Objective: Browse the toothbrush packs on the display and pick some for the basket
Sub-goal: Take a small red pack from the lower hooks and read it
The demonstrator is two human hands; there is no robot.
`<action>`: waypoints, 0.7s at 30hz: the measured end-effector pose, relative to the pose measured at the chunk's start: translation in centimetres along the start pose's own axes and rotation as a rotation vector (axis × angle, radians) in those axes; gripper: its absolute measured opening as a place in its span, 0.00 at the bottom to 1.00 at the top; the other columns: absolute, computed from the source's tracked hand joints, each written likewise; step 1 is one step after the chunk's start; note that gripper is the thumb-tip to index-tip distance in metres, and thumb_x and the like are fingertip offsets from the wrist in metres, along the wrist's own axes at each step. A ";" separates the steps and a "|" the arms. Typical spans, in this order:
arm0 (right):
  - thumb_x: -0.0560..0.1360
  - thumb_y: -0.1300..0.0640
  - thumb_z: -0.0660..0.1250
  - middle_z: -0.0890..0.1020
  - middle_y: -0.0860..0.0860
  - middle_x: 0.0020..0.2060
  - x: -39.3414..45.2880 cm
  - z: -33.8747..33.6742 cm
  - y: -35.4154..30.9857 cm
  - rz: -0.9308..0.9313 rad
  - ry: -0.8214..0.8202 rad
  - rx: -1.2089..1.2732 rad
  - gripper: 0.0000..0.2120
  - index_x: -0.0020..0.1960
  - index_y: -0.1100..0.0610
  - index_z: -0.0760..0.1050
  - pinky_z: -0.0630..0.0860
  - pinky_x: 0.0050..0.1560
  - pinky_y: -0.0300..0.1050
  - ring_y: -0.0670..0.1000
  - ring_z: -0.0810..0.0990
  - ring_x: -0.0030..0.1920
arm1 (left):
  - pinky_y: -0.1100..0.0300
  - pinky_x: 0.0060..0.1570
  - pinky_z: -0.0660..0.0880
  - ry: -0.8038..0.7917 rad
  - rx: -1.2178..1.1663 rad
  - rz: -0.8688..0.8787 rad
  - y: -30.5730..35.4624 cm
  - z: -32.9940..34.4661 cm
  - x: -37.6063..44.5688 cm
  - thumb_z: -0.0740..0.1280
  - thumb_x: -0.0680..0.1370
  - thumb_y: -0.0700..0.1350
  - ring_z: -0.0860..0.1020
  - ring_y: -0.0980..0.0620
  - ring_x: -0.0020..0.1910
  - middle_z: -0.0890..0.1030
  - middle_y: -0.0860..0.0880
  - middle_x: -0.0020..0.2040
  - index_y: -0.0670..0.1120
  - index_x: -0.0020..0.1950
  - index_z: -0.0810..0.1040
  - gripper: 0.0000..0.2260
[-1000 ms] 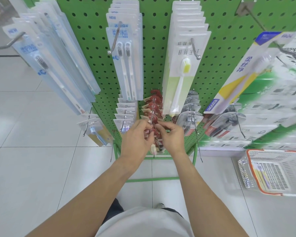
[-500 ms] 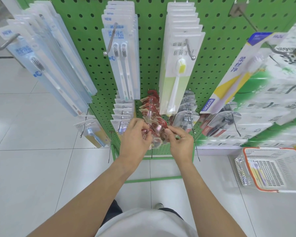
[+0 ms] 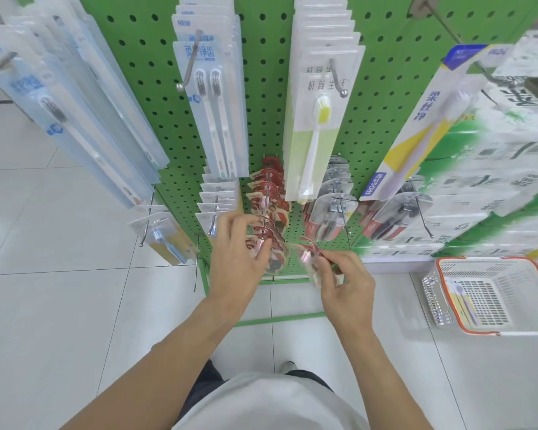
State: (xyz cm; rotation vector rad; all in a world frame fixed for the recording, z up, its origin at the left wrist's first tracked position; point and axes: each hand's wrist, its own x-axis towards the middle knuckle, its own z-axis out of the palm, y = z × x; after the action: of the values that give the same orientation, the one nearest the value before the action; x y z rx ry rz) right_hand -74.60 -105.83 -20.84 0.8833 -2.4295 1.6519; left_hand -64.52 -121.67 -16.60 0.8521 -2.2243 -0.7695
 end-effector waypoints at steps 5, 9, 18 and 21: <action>0.79 0.62 0.70 0.84 0.45 0.44 -0.6 -1.8 -1.0 0.242 -0.081 0.196 0.12 0.48 0.44 0.80 0.76 0.48 0.35 0.44 0.82 0.45 | 0.73 0.52 0.69 0.104 -0.114 0.067 0.5 -1.4 -3.3 0.75 0.72 0.32 0.75 0.60 0.45 0.75 0.50 0.52 0.43 0.51 0.80 0.11; 0.77 0.62 0.69 0.86 0.49 0.42 -0.4 -2.1 -2.4 0.335 -0.210 0.497 0.03 0.49 0.57 0.81 0.82 0.48 0.43 0.47 0.85 0.43 | 0.69 0.57 0.71 -0.114 -0.214 -0.056 1.2 -2.2 -5.5 0.74 0.75 0.41 0.77 0.59 0.56 0.76 0.55 0.58 0.49 0.61 0.78 0.15; 0.76 0.56 0.71 0.87 0.51 0.43 -0.8 -1.5 -4.2 0.454 -0.534 0.620 0.07 0.52 0.57 0.81 0.80 0.43 0.46 0.51 0.84 0.42 | 0.59 0.43 0.80 -0.125 -0.529 -0.611 2.6 -3.5 -7.3 0.71 0.78 0.37 0.85 0.53 0.42 0.87 0.52 0.42 0.48 0.53 0.80 0.07; 0.75 0.59 0.75 0.88 0.53 0.45 -1.7 -1.5 -4.4 0.459 -0.669 0.594 0.10 0.55 0.55 0.80 0.81 0.49 0.48 0.54 0.85 0.46 | 0.66 0.39 0.79 -0.052 -0.597 -0.714 2.8 -4.1 -8.2 0.71 0.78 0.37 0.85 0.52 0.39 0.87 0.49 0.41 0.45 0.52 0.81 0.05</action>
State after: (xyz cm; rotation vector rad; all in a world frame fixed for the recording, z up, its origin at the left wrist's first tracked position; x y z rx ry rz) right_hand -71.40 -104.98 -17.17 1.1557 -2.7227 2.7113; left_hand -57.75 -115.15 -14.83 1.3102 -1.5403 -1.6857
